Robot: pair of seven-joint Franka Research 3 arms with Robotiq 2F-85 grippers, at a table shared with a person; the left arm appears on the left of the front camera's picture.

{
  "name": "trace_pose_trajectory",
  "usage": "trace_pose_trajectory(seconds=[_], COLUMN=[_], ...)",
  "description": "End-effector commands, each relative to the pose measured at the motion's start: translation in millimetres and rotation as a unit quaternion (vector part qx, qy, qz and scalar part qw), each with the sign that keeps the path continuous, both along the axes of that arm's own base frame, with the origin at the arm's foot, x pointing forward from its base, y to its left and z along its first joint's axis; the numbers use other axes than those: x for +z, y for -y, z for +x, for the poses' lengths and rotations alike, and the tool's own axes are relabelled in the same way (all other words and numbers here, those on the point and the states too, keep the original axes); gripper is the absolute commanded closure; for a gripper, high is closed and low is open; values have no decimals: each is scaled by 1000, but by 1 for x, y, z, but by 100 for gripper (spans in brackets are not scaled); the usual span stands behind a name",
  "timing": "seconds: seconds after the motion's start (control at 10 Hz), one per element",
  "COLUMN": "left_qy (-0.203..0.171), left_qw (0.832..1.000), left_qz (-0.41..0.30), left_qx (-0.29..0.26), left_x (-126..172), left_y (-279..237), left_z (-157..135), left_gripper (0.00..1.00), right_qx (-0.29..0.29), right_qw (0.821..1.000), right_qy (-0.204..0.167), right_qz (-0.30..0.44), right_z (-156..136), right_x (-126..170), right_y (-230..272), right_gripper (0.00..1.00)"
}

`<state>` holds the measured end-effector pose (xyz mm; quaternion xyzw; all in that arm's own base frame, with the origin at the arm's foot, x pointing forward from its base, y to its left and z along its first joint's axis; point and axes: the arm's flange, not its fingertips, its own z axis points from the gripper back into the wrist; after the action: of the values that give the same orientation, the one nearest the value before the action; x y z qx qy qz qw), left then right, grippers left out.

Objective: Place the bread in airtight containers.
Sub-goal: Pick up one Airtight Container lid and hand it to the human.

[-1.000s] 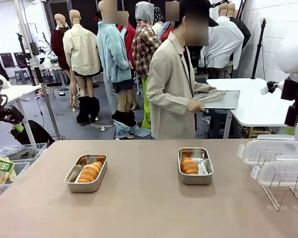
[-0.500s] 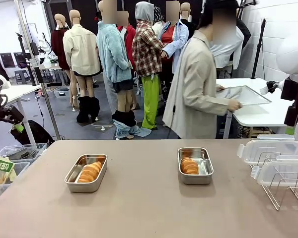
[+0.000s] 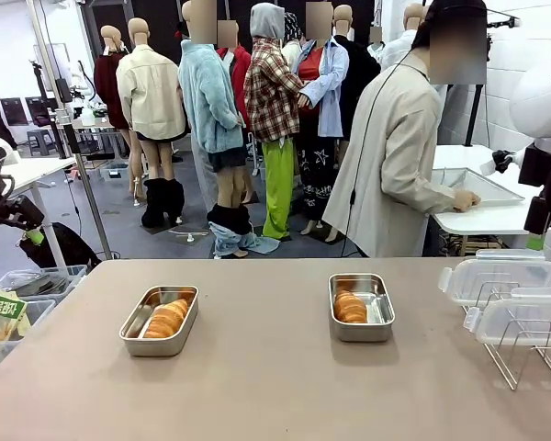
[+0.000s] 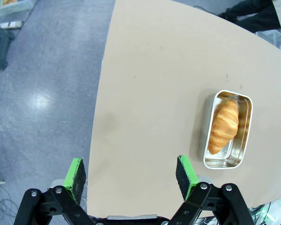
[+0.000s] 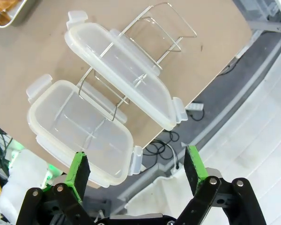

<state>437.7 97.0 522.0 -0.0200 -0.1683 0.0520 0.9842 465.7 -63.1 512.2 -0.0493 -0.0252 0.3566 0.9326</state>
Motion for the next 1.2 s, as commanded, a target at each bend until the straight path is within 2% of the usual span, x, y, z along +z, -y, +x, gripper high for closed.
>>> trace_pose_trajectory(seconds=[0.0,1.1], left_qy=[0,0], left_qw=[1000,1000], left_qz=[4,4], left_qx=[2,2], left_x=[1,1], left_y=[-1,-1], left_z=[0,0], left_gripper=[0,0], right_qx=[-7,-7], right_qw=[1000,1000], right_qy=[-6,-6], right_qz=[1,1], right_z=[-1,-1], right_x=[2,2], right_y=[-1,-1], right_gripper=[0,0])
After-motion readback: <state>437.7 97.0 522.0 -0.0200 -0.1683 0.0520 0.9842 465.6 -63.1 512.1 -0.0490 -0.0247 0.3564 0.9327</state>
